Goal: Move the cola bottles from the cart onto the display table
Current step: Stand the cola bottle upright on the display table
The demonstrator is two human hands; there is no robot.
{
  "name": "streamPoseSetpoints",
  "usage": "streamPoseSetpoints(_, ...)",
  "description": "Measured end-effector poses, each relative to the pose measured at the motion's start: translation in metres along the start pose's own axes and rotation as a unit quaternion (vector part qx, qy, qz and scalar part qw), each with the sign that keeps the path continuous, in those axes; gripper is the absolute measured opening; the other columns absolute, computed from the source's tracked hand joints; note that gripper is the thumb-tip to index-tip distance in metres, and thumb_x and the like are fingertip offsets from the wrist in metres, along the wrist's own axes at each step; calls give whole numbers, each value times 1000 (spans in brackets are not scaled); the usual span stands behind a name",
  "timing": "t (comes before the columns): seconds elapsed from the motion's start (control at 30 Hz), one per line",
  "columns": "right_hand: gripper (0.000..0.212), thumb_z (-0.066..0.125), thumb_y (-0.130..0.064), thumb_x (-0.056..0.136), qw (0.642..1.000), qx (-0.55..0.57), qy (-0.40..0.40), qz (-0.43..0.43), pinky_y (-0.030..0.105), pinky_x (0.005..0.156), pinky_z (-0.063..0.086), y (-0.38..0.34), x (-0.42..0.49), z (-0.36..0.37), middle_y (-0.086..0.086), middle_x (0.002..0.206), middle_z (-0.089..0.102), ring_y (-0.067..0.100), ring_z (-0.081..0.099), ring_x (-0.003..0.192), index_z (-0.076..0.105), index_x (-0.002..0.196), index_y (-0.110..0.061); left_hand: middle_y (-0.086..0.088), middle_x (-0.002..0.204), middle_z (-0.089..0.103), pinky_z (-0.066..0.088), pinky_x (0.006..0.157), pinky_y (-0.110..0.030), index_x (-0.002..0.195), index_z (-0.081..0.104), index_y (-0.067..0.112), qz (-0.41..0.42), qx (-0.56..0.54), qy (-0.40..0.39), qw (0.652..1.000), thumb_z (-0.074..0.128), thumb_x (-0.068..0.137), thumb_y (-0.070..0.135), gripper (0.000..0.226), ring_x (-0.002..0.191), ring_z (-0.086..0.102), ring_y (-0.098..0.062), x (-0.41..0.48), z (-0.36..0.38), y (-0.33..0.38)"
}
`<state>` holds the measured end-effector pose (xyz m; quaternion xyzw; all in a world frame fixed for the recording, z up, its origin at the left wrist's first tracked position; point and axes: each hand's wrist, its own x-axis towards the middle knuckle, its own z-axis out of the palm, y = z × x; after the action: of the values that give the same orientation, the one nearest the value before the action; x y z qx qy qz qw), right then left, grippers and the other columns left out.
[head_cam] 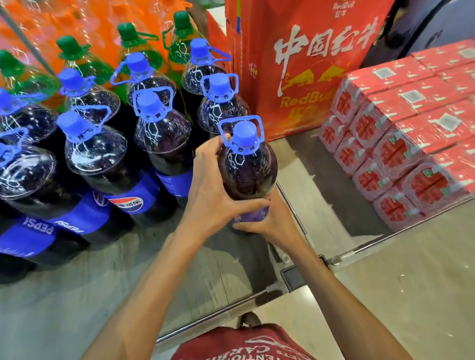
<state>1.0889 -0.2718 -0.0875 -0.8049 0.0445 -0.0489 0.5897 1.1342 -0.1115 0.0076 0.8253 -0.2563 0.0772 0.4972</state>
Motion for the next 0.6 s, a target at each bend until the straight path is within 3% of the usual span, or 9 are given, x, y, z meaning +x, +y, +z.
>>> streamPoseSetpoints(0.1,90,100,-28,58,1000,-17,18,17,39,98,55,-3,-9,2,-12,125,65,6,62,118,52,134,-23,-1,147,35,33,119,-33,149,25,18,-3,-2,-62,998,96,55,45,121,141,38,-14,2,-12,-6)
streamPoseSetpoints(0.23,82,96,-46,61,996,-58,68,24,37,96,55,-12,-24,10,-20,123,64,-1,60,114,52,130,-35,-2,149,35,28,119,-21,152,27,10,28,10,-123,992,96,64,32,114,142,36,-11,6,-33,-9)
streamPoseSetpoints(0.33,80,93,-46,66,991,-76,108,32,39,97,54,-18,-33,18,-17,127,64,2,60,118,52,133,-33,0,148,37,24,115,-11,154,29,9,59,39,-138,988,92,71,29,106,139,35,-6,6,-46,-9)
streamPoseSetpoints(0.4,77,90,-43,71,989,-81,118,44,38,101,52,-25,-40,25,-17,133,61,4,58,123,51,137,-34,-1,148,41,30,114,-15,152,33,12,68,49,-137,987,89,76,27,95,136,40,-7,3,-55,-11)
streamPoseSetpoints(0.5,66,84,-34,79,978,-140,137,69,37,100,50,-35,-53,30,-19,130,59,11,59,121,53,137,-31,5,140,49,49,101,-35,144,41,17,57,49,-141,987,79,86,30,71,121,55,-10,-6,-67,-11)
streamPoseSetpoints(0.6,64,76,-38,87,955,-234,81,163,42,97,51,-44,-69,26,0,133,63,22,62,118,50,142,-20,3,132,51,49,95,-35,136,47,15,82,88,-165,979,74,90,33,56,113,53,-8,-19,-79,-12)
